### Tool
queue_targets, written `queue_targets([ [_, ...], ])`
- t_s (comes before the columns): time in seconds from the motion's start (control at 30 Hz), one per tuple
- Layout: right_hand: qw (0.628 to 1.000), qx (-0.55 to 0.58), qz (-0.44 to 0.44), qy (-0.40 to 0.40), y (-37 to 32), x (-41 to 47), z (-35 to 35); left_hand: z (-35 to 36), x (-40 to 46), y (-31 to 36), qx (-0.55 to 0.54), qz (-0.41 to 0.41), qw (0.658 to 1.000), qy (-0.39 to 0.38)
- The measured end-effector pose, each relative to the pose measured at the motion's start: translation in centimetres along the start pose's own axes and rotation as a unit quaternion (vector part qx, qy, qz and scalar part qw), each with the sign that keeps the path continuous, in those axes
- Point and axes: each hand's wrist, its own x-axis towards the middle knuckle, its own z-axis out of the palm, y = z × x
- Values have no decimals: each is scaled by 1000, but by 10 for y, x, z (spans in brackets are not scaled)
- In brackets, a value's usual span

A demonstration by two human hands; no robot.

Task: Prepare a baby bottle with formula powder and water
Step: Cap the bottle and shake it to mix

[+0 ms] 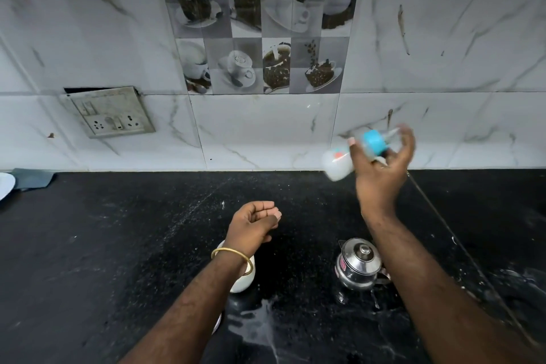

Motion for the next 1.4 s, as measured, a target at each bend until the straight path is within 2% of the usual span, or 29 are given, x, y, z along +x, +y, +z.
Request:
queue_targets([
  [0.03, 1000, 7, -7, 5, 1, 1, 0, 1, 0, -1, -2, -3, 1000, 1],
  [0.07, 997, -51, -5, -55, 5, -5, -1, 2, -1, -2, -2, -5, 1000, -1],
  [0.13, 938, -203, 29, -281, 24, -26, -7, 5, -3, -3, 0, -9, 1000, -7],
  [0.17, 903, -252, 28, -347, 32, -32, -11, 5, -4, -3, 0, -9, 1000, -10],
  [0.23, 931, -212, 6, -297, 26, -22, -8, 6, -4, -4, -1, -9, 1000, -13],
  [0.3, 993, -71, -11, -93, 6, -1, 2, 5, -3, -5, -1, -10, 1000, -12],
  [0.33, 999, -18, -20, -25, 1, 5, 5, 4, -3, -6, -2, -11, 1000, -9],
  [0.37, 999, -12, -24, -18, 1, 5, 6, 4, -3, -7, -3, -13, 1000, -7],
  [0.4, 995, -67, -17, -74, 5, -1, 4, 5, -4, -7, -2, -15, 1000, -9],
  [0.47, 934, -212, 36, -287, 20, -24, -3, 5, -5, -6, 0, -15, 1000, -13],
  [0.5, 900, -256, 47, -349, 28, -29, -7, 5, -5, -5, 0, -14, 1000, -14],
  [0.53, 901, -254, 44, -348, 27, -26, -8, 4, -5, -5, 1, -13, 1000, -14],
  [0.57, 929, -217, 37, -298, 22, -16, -6, 3, -4, -5, 0, -13, 1000, -12],
  [0.63, 991, -78, 30, -101, 0, 6, -1, 2, -4, -5, 1, -11, 1000, -9],
  [0.7, 1000, -2, -9, 1, -5, 12, 2, 1, -4, -6, 1, -12, 1000, -6],
  [0.77, 981, -137, -15, -140, 14, -8, -3, 2, -5, -5, 2, -14, 1000, -9],
  [0.83, 901, -261, 17, -347, 33, -35, -14, 3, -6, -4, 3, -13, 1000, -12],
  [0.87, 886, -276, 12, -373, 35, -36, -17, 2, -6, -3, 3, -11, 1000, -13],
  [0.9, 902, -253, -1, -348, 32, -28, -16, 2, -6, -3, 3, -10, 1000, -11],
  [0.97, 973, -154, -14, -169, 13, -3, -8, 1, -5, -3, 4, -11, 1000, -8],
  [1.03, 999, -35, -11, -38, -1, 8, -4, 0, -4, -5, 5, -14, 1000, -3],
  [1.1, 984, -118, 16, -134, 7, -8, -8, 1, -5, -6, 7, -19, 1000, -5],
  [1.17, 909, -244, 38, -335, 20, -35, -16, 1, -6, -5, 10, -18, 1000, -12],
  [1.2, 896, -262, 25, -359, 24, -36, -19, 2, -6, -4, 12, -15, 1000, -16],
  [1.23, 915, -234, 14, -330, 19, -28, -17, 2, -5, -3, 12, -13, 1000, -17],
  [1.3, 983, -109, 21, -144, 1, -2, -10, 2, -3, -2, 10, -12, 1000, -15],
  [1.33, 996, -51, 21, -65, -7, 6, -7, 2, -2, -2, 9, -13, 1000, -13],
  [1.37, 999, -28, 3, -41, -7, 6, -5, 3, -2, -2, 8, -14, 1000, -10],
  [1.4, 995, -64, -15, -81, -2, -1, -7, 4, -2, -1, 10, -15, 1000, -10],
])
